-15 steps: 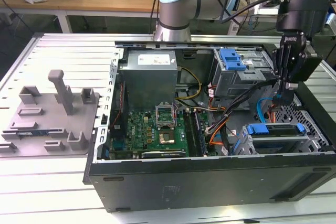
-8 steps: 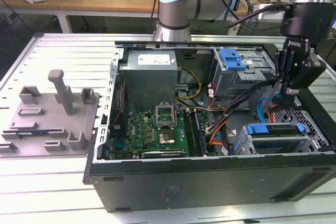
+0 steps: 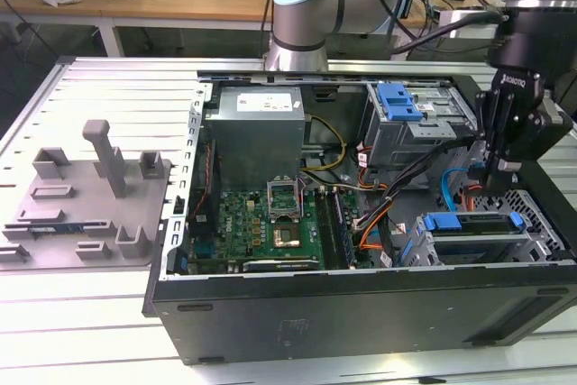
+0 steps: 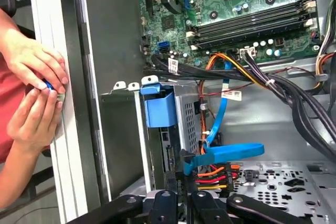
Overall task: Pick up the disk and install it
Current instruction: 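Insert the first disk wire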
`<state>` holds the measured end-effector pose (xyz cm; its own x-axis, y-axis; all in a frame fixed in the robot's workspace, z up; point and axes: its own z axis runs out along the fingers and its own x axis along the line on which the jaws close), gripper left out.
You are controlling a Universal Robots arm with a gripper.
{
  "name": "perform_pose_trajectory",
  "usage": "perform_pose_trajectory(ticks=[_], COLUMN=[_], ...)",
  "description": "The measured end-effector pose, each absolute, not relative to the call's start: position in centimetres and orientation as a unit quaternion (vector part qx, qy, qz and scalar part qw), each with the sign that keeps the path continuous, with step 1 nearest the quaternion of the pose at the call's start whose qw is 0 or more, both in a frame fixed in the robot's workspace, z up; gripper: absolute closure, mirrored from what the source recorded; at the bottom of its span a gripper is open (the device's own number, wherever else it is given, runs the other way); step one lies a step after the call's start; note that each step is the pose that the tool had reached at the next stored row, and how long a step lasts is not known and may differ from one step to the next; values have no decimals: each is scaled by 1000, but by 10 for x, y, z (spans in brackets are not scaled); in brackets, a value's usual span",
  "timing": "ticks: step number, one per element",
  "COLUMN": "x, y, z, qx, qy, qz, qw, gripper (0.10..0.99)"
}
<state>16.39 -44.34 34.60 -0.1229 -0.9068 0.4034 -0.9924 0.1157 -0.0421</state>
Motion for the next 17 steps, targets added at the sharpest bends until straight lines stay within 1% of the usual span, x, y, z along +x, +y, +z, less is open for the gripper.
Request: perform_pose_trajectory(ticks=[3, 7, 8, 9, 10, 13, 16, 17], x=[164, 164, 164, 164, 164, 164, 164, 164], y=[-446, -452, -454, -463, -469, -475, -479, -481], z=[348, 348, 349, 349, 349, 349, 349, 349], qx=[654, 657, 658, 659, 659, 660, 661, 662], qy=[-736, -739, -741, -741, -741, -742, -743, -743], qz=[130, 109, 100, 97, 97, 92, 83, 78], qw=[118, 97, 88, 85, 84, 79, 70, 65], gripper=[922, 922, 922, 922, 922, 922, 922, 922])
